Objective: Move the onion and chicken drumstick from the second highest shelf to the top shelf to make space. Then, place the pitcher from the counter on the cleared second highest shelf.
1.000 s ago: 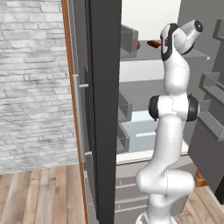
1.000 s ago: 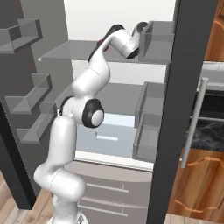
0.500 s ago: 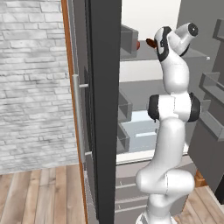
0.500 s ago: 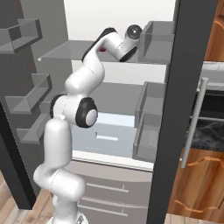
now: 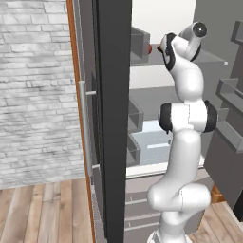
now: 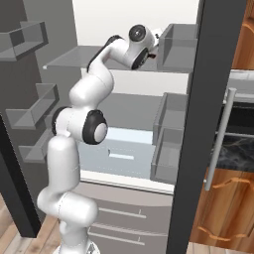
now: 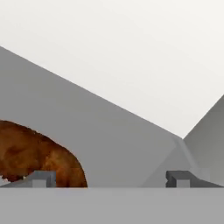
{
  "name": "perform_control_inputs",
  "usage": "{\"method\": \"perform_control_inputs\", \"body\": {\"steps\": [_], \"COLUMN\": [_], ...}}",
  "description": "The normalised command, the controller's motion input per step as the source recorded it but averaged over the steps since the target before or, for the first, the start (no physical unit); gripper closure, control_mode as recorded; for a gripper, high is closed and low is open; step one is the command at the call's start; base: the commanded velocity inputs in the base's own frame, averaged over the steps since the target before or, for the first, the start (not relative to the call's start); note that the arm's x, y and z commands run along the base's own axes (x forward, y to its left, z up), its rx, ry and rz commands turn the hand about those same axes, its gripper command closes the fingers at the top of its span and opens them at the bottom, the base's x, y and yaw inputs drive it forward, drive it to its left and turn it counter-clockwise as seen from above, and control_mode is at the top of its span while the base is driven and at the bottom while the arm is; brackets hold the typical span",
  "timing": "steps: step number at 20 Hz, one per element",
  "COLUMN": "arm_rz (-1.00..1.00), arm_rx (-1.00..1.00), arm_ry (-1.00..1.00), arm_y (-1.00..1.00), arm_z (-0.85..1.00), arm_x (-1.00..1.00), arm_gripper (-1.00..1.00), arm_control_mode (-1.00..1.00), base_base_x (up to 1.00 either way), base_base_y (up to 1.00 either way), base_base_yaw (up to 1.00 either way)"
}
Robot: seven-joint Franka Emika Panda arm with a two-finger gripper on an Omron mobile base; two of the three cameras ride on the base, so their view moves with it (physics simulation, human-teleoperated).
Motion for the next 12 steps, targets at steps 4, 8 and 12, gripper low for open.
{"method": "perform_control_inputs", "body": {"steps": [4,8,12], "arm_rz": [-0.09,-0.07,-0.02], "arm_rx": [-0.02,-0.04,-0.06], "arm_ry": [0.00,0.00,0.00], "arm_y": [0.00,0.00,0.03], "arm_z": [0.17,0.00,-0.14], "arm_x": [-0.29,-0.43,-0.83], "arm_gripper": [-1.00,-1.00,-1.00], "arm_control_mode": [-1.00,-1.00,-1.00], "base_base_x": [0.00,0.00,0.00], "base_base_y": [0.00,0.00,0.00], "base_base_yaw": [0.00,0.00,0.00]}}
